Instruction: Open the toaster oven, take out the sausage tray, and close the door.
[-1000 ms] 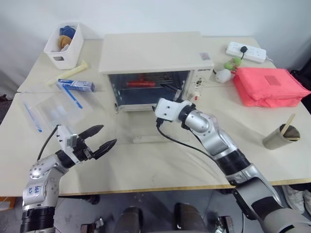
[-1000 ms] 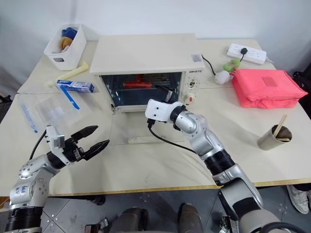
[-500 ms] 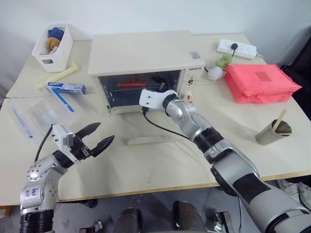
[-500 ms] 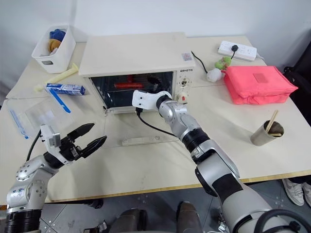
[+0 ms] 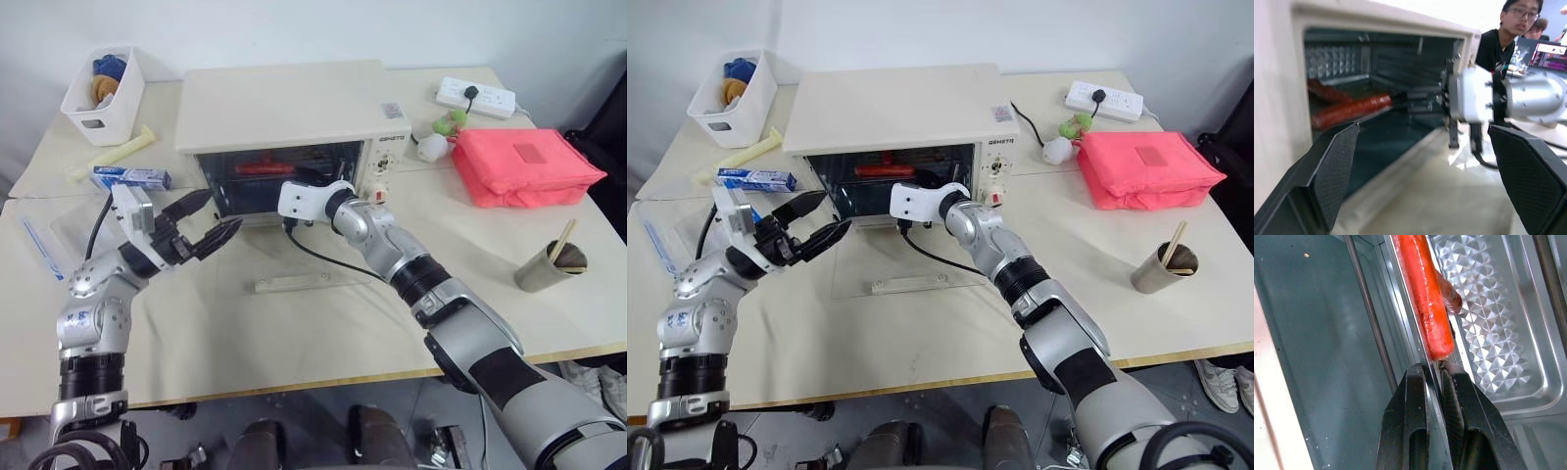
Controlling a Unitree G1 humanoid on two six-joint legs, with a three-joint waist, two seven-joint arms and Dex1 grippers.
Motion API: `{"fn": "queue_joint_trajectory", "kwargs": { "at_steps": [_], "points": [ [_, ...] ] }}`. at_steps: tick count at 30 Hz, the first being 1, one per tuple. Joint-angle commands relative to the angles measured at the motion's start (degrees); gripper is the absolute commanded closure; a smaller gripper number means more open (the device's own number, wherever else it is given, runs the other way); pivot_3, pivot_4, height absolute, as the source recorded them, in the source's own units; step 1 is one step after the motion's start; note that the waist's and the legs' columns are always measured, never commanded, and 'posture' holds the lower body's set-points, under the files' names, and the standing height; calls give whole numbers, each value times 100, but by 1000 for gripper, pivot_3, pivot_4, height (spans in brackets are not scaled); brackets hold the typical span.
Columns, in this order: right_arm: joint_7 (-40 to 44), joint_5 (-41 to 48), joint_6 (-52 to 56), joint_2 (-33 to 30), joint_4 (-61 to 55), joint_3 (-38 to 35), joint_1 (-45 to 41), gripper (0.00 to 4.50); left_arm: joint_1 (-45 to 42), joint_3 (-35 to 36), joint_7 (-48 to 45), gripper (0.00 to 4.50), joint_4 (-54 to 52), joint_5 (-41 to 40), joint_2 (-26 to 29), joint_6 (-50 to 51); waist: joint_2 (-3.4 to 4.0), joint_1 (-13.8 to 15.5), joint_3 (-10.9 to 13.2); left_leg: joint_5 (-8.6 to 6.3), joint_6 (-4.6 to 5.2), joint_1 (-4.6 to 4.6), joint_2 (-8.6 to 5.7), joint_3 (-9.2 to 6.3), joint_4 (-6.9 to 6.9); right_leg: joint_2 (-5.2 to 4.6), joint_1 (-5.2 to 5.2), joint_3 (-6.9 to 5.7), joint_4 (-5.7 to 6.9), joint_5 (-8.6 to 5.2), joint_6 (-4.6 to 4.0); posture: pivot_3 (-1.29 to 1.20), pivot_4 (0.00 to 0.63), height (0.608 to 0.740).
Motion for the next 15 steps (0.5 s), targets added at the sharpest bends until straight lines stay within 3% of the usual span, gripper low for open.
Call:
{"fn": "queue_joint_trajectory", "kwargs": {
  "at_steps": [1,7,15],
  "points": [
    [-6,11,-204,-8,-454,-55,-240,4051,-219,41,-66,0,74,14,167,19,0,-22,0,0,0,-1,0,-1,0,0,0,0,0,0,0,0,150,740],
    [451,65,-234,-121,-1110,-55,77,4051,-400,20,-92,0,278,89,219,-5,0,-74,0,0,0,-4,1,-7,1,0,0,-6,0,0,0,0,150,740],
    [1667,121,80,-673,-3467,8,1648,4051,-455,35,-2,0,262,93,215,97,0,-65,0,0,0,-3,1,-6,4,0,0,-7,2,0,1,0,150,740]
  ]
}}
